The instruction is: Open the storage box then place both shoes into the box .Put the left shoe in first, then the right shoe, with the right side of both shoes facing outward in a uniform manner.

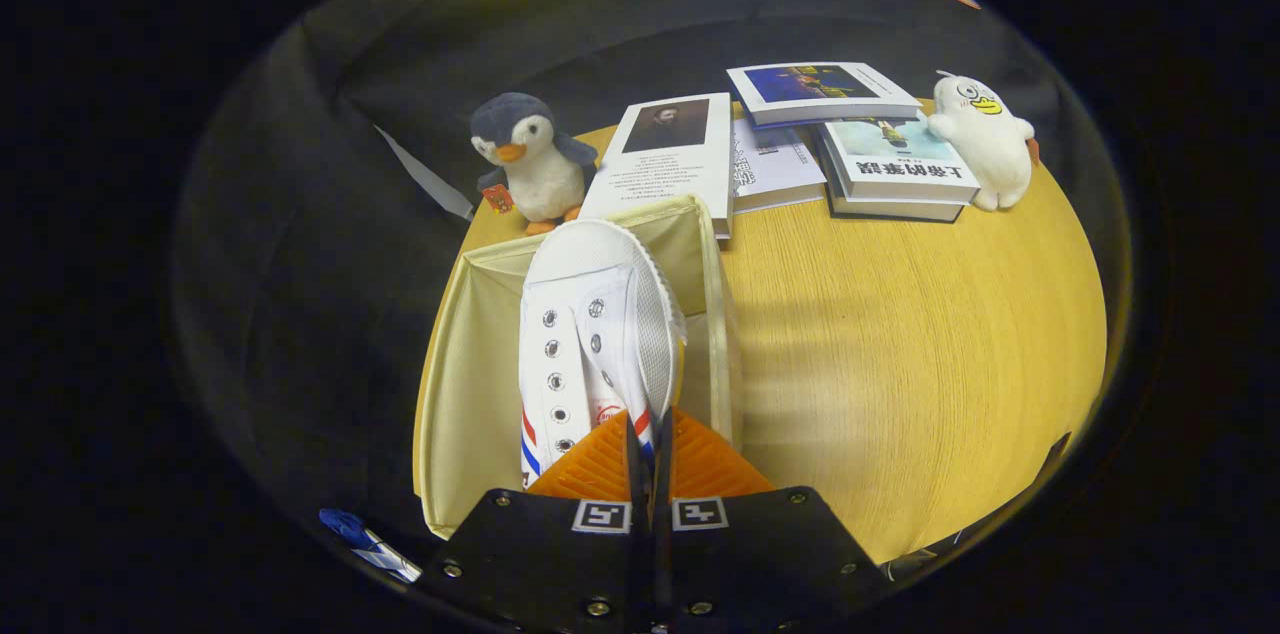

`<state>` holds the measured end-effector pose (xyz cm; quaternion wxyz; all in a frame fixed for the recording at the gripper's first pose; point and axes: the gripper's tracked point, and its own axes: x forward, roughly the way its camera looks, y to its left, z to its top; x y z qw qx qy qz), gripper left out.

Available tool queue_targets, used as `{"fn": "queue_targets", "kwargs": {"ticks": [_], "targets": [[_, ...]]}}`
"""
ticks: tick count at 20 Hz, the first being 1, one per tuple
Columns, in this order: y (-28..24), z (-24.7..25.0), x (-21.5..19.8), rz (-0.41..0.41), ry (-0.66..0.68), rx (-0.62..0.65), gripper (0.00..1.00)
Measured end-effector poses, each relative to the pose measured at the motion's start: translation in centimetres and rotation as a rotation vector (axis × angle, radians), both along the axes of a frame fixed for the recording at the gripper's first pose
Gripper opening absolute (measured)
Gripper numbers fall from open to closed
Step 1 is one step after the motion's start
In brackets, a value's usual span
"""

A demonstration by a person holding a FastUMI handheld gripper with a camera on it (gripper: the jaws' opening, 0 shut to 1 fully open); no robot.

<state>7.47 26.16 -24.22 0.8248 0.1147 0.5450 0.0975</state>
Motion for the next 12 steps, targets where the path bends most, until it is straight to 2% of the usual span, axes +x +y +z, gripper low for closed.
{"fn": "queue_targets", "kwargs": {"ticks": [1, 2, 4, 6, 8, 9, 12], "targets": [[0.1, -0.2, 0.0, 0.007, -0.001, -0.011, 0.01], [0.3, -0.3, -0.1, 0.019, 0.000, -0.020, 0.05], [0.9, 0.5, 0.0, 0.032, -0.023, -0.003, 0.22], [1.5, 1.9, 0.6, 0.036, -0.061, 0.021, 0.48], [1.6, 3.3, 0.5, 0.067, -0.098, 0.014, 0.87], [1.1, 4.0, 0.5, 0.087, -0.127, -0.021, 1.00], [0.2, 6.2, 0.2, 0.139, -0.204, -0.060, 1.00]]}}
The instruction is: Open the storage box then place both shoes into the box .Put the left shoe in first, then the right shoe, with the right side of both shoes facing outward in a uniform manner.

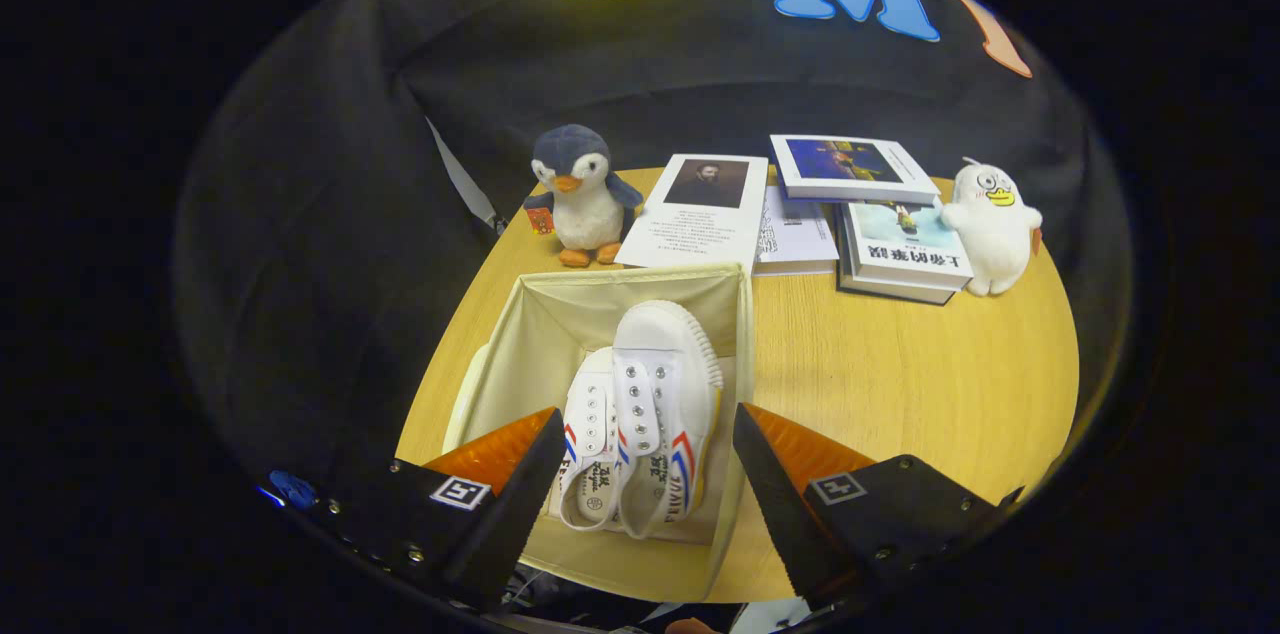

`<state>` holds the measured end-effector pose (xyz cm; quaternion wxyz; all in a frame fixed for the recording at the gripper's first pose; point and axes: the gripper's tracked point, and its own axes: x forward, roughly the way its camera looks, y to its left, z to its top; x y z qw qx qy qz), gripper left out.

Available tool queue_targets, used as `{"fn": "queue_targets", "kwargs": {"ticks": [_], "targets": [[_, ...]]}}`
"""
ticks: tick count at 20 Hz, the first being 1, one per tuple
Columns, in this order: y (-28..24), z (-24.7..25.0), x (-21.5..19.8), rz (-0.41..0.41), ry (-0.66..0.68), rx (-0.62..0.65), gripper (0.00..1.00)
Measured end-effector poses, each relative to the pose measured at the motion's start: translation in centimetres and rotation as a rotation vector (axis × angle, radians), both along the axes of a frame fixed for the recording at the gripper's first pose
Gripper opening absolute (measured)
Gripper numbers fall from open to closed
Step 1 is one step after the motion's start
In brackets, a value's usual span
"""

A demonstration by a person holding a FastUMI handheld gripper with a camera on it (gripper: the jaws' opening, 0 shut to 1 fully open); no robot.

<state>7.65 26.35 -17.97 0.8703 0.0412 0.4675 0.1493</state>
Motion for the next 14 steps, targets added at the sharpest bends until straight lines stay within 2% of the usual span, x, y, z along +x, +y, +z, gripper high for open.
{"fn": "queue_targets", "kwargs": {"ticks": [5, 14], "targets": [[-3.7, 4.9, -1.2, 0.037, -0.139, 0.008, 1.00], [-15.4, 10.5, -2.7, -0.044, -0.338, -0.057, 1.00]]}}
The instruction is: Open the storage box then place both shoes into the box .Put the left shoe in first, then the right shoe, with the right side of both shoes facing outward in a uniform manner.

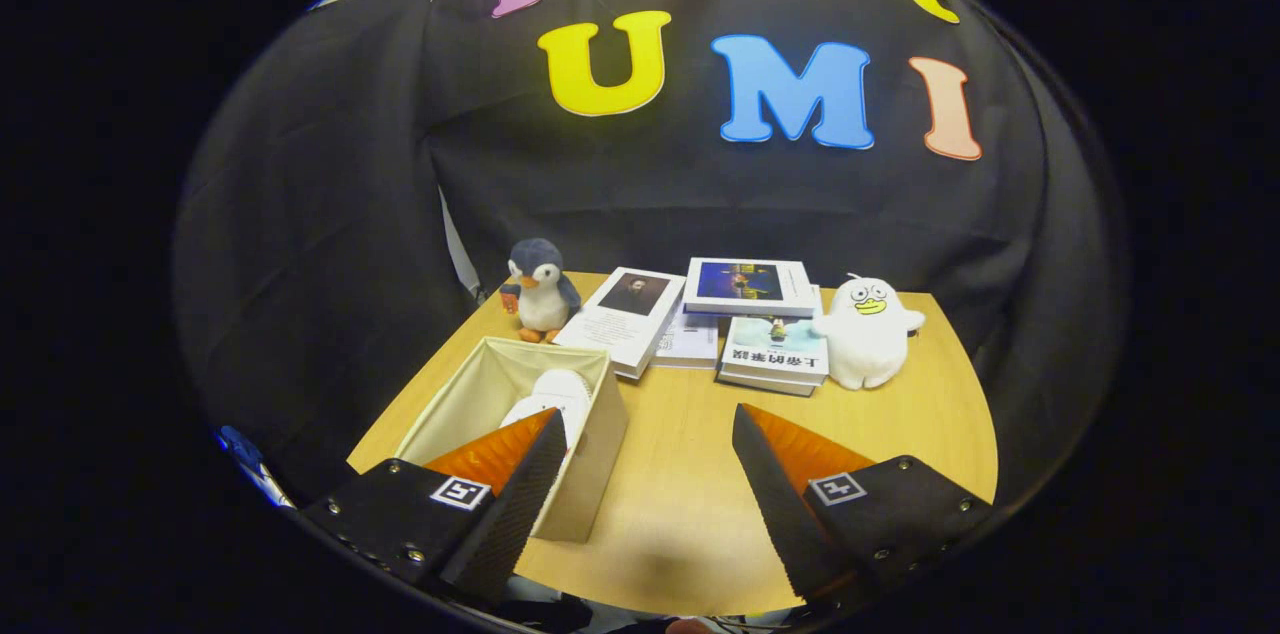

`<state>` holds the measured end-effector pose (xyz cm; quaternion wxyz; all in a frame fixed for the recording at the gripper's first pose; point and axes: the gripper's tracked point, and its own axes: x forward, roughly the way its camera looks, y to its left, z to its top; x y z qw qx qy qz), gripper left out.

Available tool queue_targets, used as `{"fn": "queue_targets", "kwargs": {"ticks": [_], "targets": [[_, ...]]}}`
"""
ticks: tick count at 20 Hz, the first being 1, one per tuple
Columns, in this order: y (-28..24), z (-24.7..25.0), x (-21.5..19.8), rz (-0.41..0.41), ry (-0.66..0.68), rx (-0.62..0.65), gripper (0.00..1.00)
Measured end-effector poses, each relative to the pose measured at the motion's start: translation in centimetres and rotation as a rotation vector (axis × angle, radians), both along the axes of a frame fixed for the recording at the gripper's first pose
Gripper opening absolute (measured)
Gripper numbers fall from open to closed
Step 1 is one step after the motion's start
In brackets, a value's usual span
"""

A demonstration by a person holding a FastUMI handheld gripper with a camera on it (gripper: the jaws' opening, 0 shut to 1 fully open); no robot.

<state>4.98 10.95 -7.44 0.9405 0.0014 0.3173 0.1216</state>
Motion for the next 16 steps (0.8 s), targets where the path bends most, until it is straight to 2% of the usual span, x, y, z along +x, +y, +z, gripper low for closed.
{"fn": "queue_targets", "kwargs": {"ticks": [7, 16], "targets": [[-8.3, 3.6, -2.3, -0.082, -0.142, -0.039, 1.00], [-14.3, 6.1, -5.9, -0.205, -0.341, -0.009, 1.00]]}}
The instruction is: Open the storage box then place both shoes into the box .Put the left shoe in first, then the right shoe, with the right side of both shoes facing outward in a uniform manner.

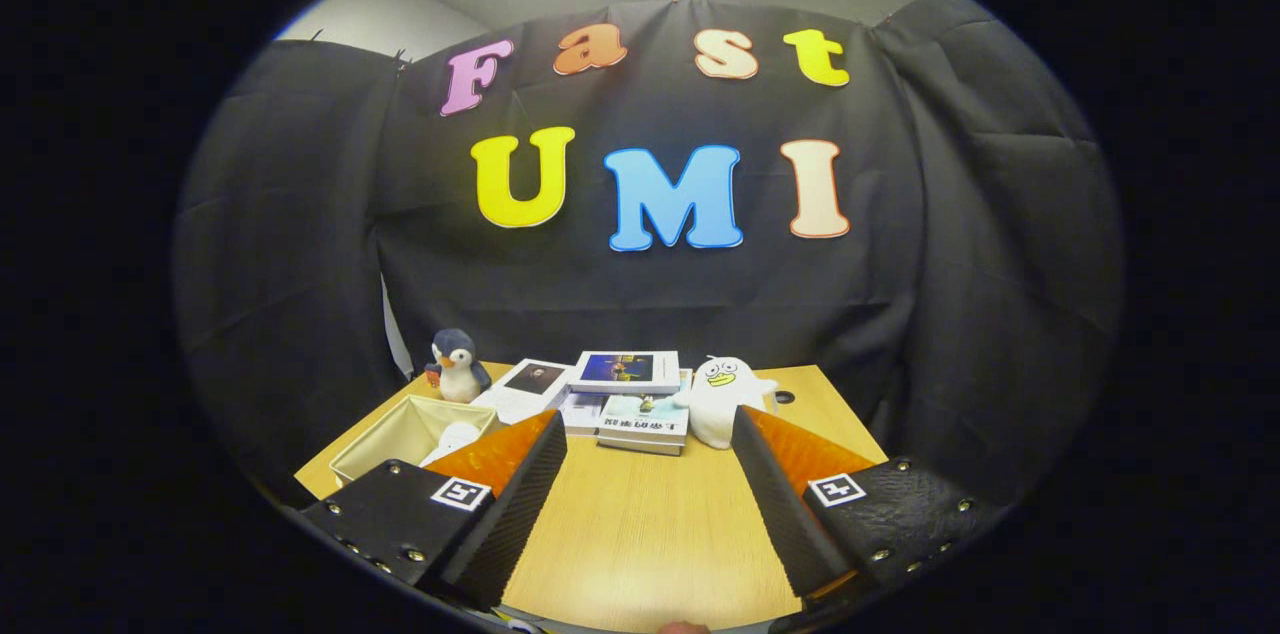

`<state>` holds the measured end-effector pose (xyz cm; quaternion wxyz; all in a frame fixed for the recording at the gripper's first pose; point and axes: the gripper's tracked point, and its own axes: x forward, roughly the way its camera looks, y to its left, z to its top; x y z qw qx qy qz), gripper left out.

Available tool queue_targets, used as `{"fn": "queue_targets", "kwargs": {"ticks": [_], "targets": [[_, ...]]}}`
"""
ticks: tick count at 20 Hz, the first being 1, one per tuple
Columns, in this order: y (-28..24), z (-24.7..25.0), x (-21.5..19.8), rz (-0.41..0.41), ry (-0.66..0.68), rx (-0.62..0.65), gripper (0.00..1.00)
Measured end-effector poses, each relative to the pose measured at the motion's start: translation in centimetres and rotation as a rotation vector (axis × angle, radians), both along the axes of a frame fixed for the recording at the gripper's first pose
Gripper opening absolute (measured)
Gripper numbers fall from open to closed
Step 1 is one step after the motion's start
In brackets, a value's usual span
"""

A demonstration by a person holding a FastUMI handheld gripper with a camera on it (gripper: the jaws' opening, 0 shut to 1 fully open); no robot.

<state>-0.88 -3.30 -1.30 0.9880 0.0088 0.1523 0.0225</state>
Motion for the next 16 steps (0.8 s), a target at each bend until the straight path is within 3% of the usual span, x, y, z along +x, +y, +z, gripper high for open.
{"fn": "queue_targets", "kwargs": {"ticks": [9, 16], "targets": [[-1.8, 1.4, -1.4, -0.042, -0.050, -0.005, 1.00], [-0.2, 2.5, -0.2, -0.011, -0.102, -0.024, 1.00]]}}
